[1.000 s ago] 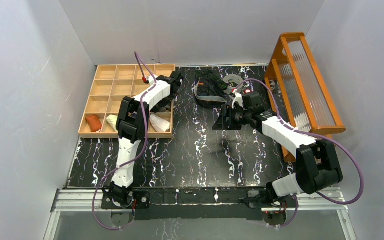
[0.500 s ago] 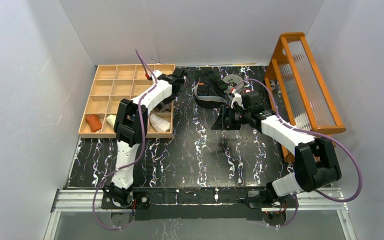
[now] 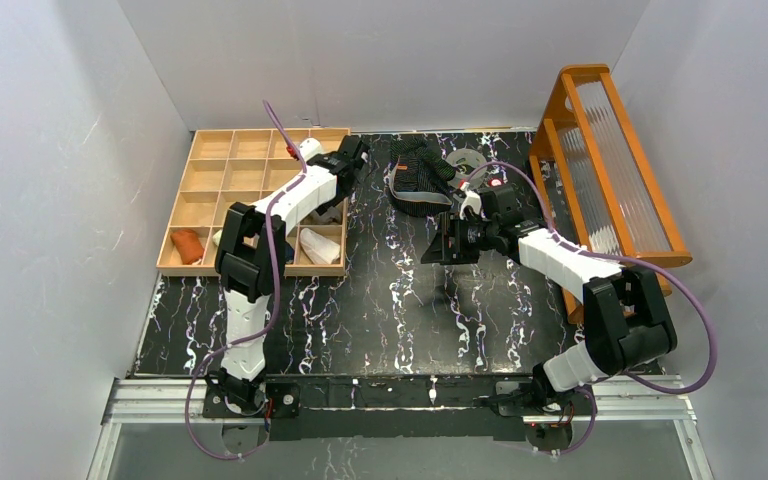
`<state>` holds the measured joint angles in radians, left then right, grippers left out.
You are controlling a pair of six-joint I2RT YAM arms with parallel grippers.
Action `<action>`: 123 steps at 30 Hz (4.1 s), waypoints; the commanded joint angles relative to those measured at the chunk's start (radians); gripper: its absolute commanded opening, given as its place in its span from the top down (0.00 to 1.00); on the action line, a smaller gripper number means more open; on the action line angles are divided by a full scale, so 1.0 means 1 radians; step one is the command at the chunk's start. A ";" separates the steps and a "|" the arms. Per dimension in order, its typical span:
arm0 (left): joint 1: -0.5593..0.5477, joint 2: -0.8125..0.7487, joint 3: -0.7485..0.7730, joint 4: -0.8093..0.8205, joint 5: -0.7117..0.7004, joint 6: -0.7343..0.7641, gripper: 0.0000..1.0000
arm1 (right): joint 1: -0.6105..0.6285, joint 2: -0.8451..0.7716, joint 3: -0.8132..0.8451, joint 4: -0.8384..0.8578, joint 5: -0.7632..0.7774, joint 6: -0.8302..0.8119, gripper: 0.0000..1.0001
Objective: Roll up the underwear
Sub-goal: Place the underwear in the storage box, then move the underwear to the center of the board.
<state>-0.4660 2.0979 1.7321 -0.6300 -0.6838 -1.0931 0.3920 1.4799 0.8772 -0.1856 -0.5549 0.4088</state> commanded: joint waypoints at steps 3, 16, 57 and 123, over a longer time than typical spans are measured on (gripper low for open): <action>0.009 -0.034 -0.045 0.058 -0.036 0.013 0.45 | -0.006 0.013 0.040 -0.025 -0.032 -0.011 0.26; 0.073 0.009 -0.092 0.153 0.088 0.113 0.71 | -0.006 0.014 0.069 -0.047 -0.038 -0.012 0.26; 0.052 -0.677 -0.305 0.285 0.615 0.044 0.02 | -0.094 0.371 0.422 0.085 0.328 0.116 0.02; -0.209 -0.670 -0.836 0.511 0.779 0.336 0.02 | 0.052 0.429 0.377 -0.167 0.463 -0.065 0.62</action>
<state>-0.5827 1.4204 0.9062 -0.1360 0.1375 -0.8219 0.4366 2.0087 1.3945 -0.2935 0.0021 0.3355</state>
